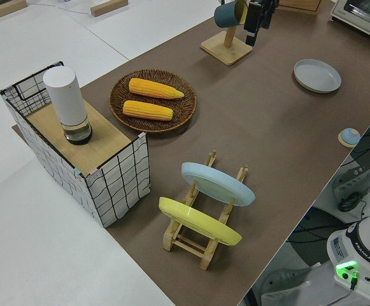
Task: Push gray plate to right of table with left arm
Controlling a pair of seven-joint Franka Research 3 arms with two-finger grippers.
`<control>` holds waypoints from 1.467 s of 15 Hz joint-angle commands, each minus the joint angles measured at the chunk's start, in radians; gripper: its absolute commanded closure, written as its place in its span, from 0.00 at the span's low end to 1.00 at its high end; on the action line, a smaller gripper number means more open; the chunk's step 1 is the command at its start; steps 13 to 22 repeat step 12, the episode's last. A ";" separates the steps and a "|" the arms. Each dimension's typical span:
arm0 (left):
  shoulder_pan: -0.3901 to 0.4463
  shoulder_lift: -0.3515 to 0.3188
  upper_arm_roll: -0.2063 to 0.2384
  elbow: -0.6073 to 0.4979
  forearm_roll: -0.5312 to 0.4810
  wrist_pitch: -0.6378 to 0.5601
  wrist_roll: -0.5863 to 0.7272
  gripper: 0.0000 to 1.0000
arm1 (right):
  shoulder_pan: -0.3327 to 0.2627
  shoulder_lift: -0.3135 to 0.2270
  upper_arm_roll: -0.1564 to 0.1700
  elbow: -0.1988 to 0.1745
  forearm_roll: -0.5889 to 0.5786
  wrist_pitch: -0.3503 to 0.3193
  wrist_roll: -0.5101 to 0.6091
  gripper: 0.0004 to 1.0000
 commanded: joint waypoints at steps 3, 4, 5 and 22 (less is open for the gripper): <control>-0.318 0.003 0.323 0.036 0.005 -0.037 0.021 0.00 | -0.019 -0.003 0.014 0.009 0.006 -0.013 0.013 0.02; -0.339 0.003 0.354 0.036 0.002 -0.037 0.021 0.00 | -0.019 -0.003 0.015 0.009 0.006 -0.013 0.013 0.02; -0.355 0.002 0.364 0.036 0.001 -0.037 0.021 0.00 | -0.019 -0.003 0.014 0.009 0.006 -0.013 0.013 0.02; -0.375 0.005 0.373 0.035 -0.001 -0.037 0.023 0.00 | -0.019 -0.003 0.014 0.009 0.006 -0.013 0.013 0.02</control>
